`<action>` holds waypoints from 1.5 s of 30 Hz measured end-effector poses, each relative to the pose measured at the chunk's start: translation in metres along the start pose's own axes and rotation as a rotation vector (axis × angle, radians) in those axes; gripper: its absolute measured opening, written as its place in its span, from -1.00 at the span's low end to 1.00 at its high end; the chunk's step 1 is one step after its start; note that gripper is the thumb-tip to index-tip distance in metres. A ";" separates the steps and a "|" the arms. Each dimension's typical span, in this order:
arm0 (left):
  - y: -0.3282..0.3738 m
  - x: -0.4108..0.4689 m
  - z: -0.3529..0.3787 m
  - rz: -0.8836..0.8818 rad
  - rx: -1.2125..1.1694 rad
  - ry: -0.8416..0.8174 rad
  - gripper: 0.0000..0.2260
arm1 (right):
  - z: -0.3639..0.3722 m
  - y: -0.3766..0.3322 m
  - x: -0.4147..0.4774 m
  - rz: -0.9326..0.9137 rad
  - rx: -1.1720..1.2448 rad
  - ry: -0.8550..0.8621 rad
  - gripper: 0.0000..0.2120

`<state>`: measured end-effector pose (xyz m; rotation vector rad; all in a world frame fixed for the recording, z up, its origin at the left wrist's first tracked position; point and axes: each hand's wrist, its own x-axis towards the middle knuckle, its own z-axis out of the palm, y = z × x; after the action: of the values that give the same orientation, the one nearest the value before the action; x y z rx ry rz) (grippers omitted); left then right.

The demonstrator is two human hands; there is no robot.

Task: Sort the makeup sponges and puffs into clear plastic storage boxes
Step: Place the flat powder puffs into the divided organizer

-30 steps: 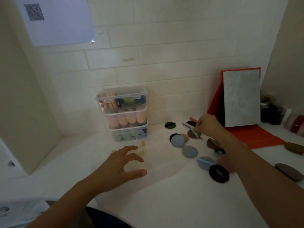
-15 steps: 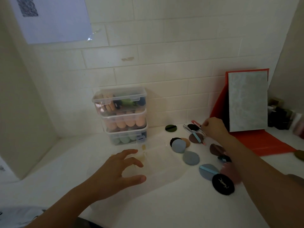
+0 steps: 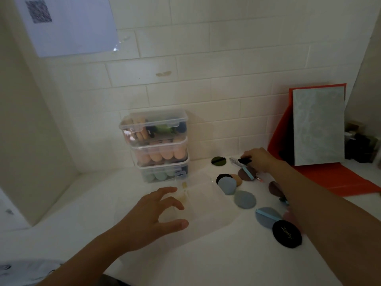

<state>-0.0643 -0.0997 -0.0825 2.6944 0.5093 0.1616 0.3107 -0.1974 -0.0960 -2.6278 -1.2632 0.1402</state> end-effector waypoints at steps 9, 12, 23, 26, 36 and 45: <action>-0.001 0.001 0.001 -0.012 0.011 0.002 -0.38 | -0.007 -0.008 -0.009 -0.014 0.316 0.346 -0.79; 0.000 0.001 0.001 -0.023 0.004 0.002 -0.39 | -0.022 -0.024 -0.031 -0.104 0.377 0.363 -0.78; 0.026 -0.003 0.009 -0.161 -0.048 0.085 -0.46 | -0.026 -0.140 -0.132 -0.264 0.631 0.274 -0.86; 0.028 -0.004 -0.002 -0.224 -0.236 0.102 -0.54 | -0.022 -0.159 -0.157 -0.278 0.687 0.252 -0.90; -0.040 -0.074 -0.046 -0.065 -0.107 0.096 -0.40 | -0.004 -0.188 -0.205 -0.262 0.932 0.204 -0.88; -0.026 -0.100 -0.011 -0.033 -0.163 0.189 -0.58 | 0.032 -0.235 -0.236 -0.483 0.505 0.244 -0.89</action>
<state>-0.1680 -0.1107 -0.0872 2.5231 0.5703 0.4319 -0.0210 -0.2344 -0.0732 -1.8090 -1.4946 0.0450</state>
